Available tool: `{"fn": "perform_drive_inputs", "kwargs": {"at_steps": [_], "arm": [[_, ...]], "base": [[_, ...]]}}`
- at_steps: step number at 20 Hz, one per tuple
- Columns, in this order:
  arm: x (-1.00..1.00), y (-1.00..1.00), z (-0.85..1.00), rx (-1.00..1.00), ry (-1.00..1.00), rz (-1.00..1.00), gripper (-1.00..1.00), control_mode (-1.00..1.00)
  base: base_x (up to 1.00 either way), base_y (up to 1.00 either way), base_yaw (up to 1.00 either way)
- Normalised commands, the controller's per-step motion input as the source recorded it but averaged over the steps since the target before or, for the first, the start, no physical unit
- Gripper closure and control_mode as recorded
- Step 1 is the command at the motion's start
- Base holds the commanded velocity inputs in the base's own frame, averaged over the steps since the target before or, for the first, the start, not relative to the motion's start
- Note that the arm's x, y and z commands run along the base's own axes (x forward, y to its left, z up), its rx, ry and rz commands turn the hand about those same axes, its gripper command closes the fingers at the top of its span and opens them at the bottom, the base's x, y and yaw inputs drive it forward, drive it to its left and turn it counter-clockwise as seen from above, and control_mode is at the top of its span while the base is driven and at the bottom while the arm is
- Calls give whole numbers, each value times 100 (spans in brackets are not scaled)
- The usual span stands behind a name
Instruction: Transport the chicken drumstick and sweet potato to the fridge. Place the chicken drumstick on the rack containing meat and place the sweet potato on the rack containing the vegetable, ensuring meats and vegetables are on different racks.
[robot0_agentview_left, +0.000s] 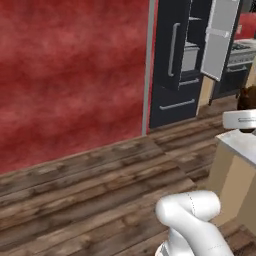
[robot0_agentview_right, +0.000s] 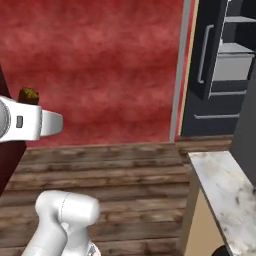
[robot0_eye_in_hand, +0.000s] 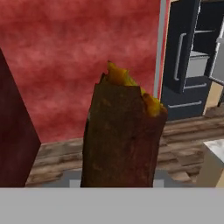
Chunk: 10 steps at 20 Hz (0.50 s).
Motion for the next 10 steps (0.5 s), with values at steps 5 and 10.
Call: {"fn": "perform_drive_inputs", "kwargs": {"at_steps": [5,10], "arm": [[0,0,0,0,0,0,100,100],[0,0,0,0,0,0,100,100]], "base": [[100,0,17],[100,-4,20]]}}
